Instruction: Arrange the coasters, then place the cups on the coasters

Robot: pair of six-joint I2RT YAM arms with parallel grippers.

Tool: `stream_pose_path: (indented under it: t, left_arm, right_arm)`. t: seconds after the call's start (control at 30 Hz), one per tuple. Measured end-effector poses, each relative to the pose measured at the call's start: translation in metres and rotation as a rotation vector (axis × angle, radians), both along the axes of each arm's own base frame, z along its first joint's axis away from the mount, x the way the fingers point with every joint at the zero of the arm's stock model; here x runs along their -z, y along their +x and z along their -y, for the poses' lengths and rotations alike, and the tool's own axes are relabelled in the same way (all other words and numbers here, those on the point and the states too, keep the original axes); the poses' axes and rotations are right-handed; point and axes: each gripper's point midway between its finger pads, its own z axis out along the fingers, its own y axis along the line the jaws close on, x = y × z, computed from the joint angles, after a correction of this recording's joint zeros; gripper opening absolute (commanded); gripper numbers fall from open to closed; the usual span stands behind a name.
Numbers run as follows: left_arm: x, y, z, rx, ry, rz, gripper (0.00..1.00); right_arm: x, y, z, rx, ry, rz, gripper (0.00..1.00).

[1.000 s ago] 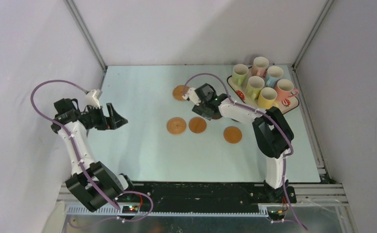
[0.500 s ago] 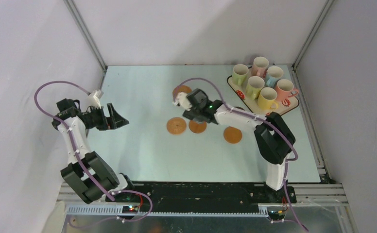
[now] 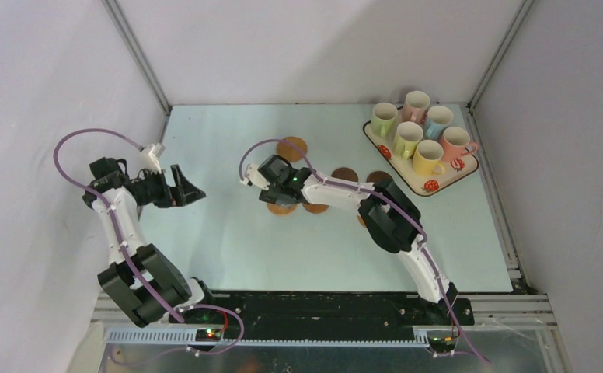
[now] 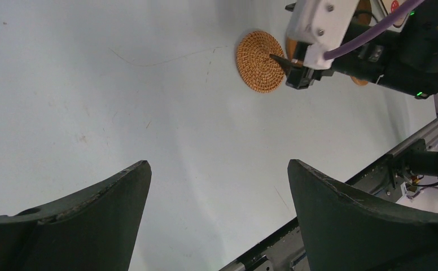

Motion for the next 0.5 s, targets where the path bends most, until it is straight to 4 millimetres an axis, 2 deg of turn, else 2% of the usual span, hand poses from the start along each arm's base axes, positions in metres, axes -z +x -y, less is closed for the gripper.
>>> stream_pose_path:
  t: [0.1,0.37,0.5]
  left_arm:
    - [0.000,0.000,0.000,0.000,0.001,0.002,0.98]
    - [0.000,0.000,0.000,0.000,0.001,0.002,0.98]
    - [0.000,0.000,0.000,0.000,0.002,0.002,0.98]
  right_arm:
    - [0.013,-0.004,-0.002,-0.010,-0.024,-0.015,0.73]
    - [0.016,-0.030,-0.023,-0.090,-0.004,-0.062,0.73]
    - [0.019,-0.061,-0.031,-0.161,0.028,-0.177,0.73]
